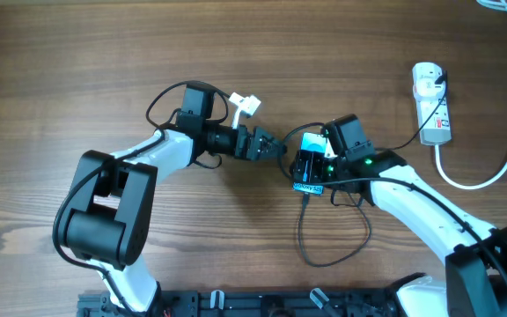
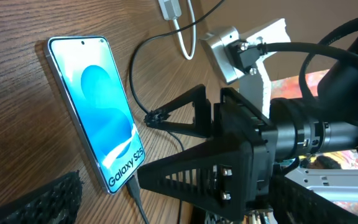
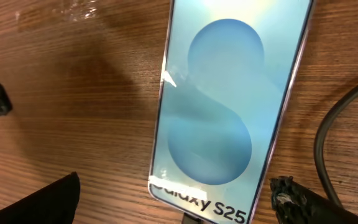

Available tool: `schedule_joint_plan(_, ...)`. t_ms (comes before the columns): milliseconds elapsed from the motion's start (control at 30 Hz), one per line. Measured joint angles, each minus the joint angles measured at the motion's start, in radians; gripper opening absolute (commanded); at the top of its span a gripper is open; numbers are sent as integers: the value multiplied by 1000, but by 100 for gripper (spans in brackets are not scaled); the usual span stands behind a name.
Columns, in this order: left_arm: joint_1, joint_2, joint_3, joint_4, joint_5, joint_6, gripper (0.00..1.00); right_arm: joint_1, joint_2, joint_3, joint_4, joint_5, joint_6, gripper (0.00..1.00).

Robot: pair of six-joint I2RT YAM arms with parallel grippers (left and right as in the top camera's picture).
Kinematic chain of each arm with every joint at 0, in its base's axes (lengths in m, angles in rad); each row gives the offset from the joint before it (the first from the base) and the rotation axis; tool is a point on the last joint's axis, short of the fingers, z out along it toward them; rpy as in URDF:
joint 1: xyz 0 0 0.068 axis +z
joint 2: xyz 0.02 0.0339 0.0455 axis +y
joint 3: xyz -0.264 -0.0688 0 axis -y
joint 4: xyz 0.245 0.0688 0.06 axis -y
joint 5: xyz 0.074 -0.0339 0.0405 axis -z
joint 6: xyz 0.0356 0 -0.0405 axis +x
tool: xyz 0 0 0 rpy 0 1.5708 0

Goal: Plug charger to phone and switch on socket

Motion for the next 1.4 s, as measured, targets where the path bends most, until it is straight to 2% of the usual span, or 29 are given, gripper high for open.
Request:
schedule_joint_plan(100,0,0,0,0,0,0,100,0,-2,0,1,-94,-80,100)
schedule_joint_plan(300,0,0,0,0,-15,0,100,-2,-2,0,-38,-552,-421,100)
schedule_joint_plan(400,0,0,0,0,-19,0,100,-2,-2,0,-44,-623,-475,100)
schedule_joint_plan(667,0,0,0,0,-22,0,100,-2,-2,0,-48,-678,-511,100)
schedule_joint_plan(833,0,0,0,0,-38,0,100,-2,-9,0,-93,-955,-623,100)
schedule_joint_plan(1033,0,0,0,0,-41,0,100,-2,-37,0,-169,-1156,-696,100)
schedule_joint_plan(1100,0,0,0,0,-41,0,100,-2,-65,0,-171,-1244,-687,100)
schedule_joint_plan(1133,0,0,0,0,-41,0,100,-2,-84,0,-166,-1287,-636,100)
schedule_joint_plan(1233,0,0,0,1,-41,0,100,-2,-108,0,-83,-1341,-350,100)
schedule_joint_plan(1267,0,0,0,0,-41,0,100,-2,-109,-1,-27,-1341,-267,96)
schedule_joint_plan(1300,0,0,0,0,-41,0,100,-2,-109,0,77,-1341,-164,65)
schedule_joint_plan(1333,0,0,0,0,-42,0,100,-2,-110,2,126,-1337,-109,46)
schedule_joint_plan(1367,0,0,0,0,-41,0,100,-2,-110,0,174,-1330,-47,18)
schedule_joint_plan(1400,0,0,0,0,-41,0,100,-2,-111,3,256,-1323,91,4)
